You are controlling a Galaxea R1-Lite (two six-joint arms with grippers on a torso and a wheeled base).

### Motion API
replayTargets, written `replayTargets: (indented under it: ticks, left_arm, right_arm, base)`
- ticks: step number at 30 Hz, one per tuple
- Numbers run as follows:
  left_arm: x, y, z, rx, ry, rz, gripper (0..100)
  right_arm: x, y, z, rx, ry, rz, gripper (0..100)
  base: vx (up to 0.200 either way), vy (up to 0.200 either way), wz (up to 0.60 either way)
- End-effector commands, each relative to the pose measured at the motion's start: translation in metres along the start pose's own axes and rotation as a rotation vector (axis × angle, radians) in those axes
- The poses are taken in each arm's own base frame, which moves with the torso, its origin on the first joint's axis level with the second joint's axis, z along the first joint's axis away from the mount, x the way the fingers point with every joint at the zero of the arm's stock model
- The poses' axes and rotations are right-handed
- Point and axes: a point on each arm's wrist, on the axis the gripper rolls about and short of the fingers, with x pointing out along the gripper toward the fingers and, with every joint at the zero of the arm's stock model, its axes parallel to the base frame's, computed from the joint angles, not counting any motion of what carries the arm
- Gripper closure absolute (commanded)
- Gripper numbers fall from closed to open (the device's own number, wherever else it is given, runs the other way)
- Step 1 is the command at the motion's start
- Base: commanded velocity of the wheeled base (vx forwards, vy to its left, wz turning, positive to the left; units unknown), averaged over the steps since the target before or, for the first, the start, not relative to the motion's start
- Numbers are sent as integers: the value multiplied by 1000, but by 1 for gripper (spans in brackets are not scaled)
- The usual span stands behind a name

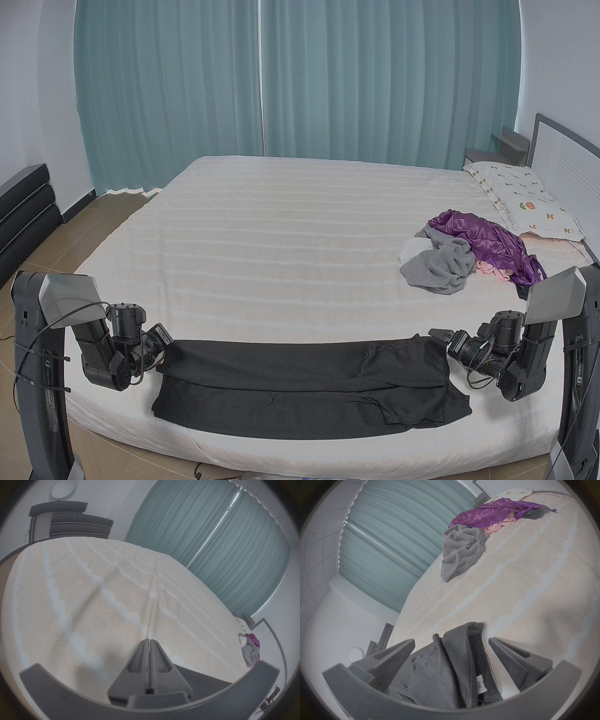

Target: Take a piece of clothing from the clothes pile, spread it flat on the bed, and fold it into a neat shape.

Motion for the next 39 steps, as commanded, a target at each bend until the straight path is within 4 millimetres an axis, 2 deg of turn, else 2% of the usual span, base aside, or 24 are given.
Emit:
replayTargets:
  ticks: [1, 13, 14, 20, 26, 38, 39]
  left_arm:
    - [0, 0, 0, 0, 0, -1, 100]
    - [1, 0, 0, 0, -1, -2, 100]
    - [1, 0, 0, 0, 0, -1, 100]
    - [1, 0, 1, 0, -3, -3, 100]
    - [1, 0, 0, 2, -1, -2, 100]
    - [1, 0, 0, 3, -1, -2, 100]
    - [1, 0, 0, 3, -1, -2, 0]
  right_arm:
    - [3, 0, 2, -5, -9, 6, 0]
    - [23, 1, 8, -19, -26, -28, 0]
    - [26, 0, 3, -40, -18, -39, 100]
    - [29, -2, 4, -59, -43, -56, 100]
    - [31, -6, 17, -45, -90, -54, 100]
    - [34, -9, 15, -46, -87, -63, 100]
    - [33, -9, 15, -45, -86, -64, 100]
  base:
    - [0, 0, 0]
    - [0, 0, 0]
    - [0, 0, 0]
    - [0, 0, 0]
    - [0, 0, 0]
    - [0, 0, 0]
    - [0, 0, 0]
